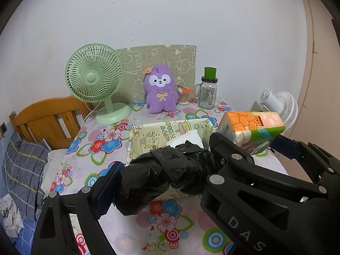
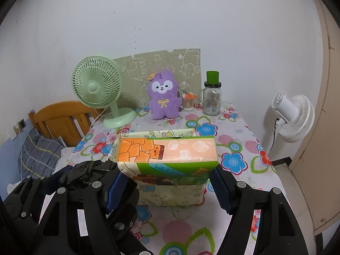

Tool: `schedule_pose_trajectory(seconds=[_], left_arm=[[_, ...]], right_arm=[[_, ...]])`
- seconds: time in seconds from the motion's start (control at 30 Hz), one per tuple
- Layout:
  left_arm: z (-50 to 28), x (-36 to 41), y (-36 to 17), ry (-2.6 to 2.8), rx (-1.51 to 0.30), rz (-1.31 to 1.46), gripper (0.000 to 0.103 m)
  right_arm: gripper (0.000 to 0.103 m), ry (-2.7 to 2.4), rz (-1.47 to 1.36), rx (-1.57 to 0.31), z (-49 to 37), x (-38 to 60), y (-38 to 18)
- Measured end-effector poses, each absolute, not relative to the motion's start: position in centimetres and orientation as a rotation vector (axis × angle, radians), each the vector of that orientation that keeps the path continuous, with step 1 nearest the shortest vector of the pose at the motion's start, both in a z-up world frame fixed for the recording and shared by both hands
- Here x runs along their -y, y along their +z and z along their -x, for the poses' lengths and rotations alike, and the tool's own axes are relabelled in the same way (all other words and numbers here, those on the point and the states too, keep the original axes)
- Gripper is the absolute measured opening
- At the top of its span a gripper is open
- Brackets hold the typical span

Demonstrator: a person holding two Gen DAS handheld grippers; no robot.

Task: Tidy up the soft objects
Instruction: 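Carry the black item and tissue pack over the basket with both tools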

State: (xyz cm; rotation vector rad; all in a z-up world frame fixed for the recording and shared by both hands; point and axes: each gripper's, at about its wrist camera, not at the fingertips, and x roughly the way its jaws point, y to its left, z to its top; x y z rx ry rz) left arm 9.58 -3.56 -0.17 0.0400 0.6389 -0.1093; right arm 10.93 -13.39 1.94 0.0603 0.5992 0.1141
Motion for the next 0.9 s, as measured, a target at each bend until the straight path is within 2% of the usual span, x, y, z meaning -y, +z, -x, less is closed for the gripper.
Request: schedule_pose_trajectory(seconds=[0.9], left_arm=[[-17.8, 3.3, -2.4, -0.101, -0.688, -0.008, 0.093]], right_arm=[[0.075, 0.148, -0.045, -0.656, -19.5, 13.2, -0.4]])
